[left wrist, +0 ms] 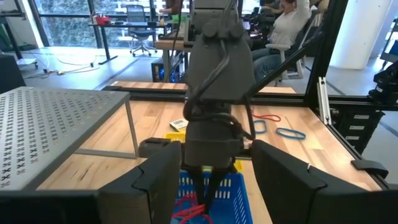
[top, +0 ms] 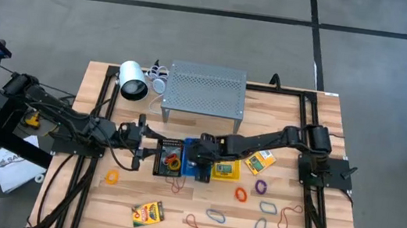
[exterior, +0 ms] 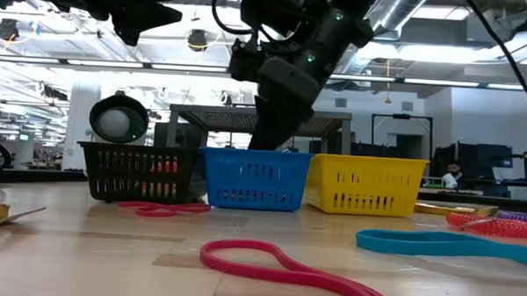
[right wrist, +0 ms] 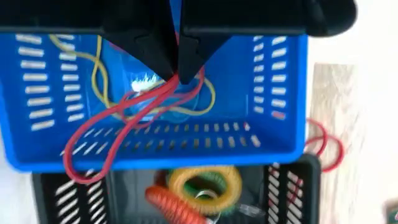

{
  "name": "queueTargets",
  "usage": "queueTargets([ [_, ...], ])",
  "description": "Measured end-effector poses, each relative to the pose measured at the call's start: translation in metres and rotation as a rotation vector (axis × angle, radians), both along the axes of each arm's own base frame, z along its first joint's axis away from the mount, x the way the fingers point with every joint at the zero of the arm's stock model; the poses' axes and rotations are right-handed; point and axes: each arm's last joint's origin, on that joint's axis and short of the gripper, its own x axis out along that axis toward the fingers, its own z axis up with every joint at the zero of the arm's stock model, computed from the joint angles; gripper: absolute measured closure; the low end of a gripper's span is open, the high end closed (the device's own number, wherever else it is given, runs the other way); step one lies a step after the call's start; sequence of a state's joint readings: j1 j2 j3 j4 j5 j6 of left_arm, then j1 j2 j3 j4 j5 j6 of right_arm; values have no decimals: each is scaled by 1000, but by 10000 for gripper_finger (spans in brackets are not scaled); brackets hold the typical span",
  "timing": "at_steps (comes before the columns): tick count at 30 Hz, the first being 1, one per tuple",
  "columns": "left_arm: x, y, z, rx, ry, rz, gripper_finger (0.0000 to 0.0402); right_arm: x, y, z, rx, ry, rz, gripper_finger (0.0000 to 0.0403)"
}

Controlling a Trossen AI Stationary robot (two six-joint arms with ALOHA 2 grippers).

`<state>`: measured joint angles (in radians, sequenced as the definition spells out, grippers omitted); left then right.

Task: Pick & Place Office Desk Supplies
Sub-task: Put the red rubber band into the blue basket

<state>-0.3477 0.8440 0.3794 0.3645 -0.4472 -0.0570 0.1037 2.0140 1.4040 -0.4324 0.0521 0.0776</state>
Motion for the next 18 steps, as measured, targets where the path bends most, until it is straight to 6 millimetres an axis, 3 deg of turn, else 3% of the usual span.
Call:
queueTargets([
  [18, 0, 0, 0, 0, 0, 0, 211, -5, 2, -2, 101, 65, 35, 395],
])
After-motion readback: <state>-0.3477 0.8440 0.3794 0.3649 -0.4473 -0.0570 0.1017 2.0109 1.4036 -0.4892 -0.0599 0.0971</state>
